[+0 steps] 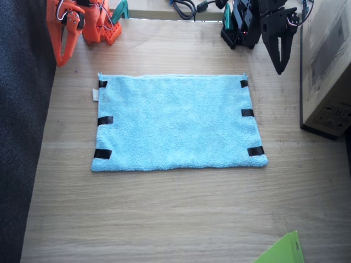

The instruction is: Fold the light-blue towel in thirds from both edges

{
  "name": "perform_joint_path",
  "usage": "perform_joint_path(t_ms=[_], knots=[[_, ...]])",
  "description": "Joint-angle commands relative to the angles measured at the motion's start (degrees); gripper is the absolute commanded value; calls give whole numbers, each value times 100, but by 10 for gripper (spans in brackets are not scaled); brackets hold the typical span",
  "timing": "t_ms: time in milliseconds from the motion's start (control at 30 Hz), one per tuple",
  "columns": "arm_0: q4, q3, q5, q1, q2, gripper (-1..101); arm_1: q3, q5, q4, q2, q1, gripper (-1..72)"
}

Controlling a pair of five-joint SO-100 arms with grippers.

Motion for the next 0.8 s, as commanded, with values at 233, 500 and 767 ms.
perform_joint_path(t_ms=[233, 500, 767], knots=[[-35, -18, 193, -97, 44, -3, 53, -9, 0, 9, 149, 0], [-35, -18, 193, -97, 44, -3, 53, -9, 0, 9, 149, 0], [-70, -9, 176, -88, 44, -3, 53, -220, 9, 9, 220, 0]])
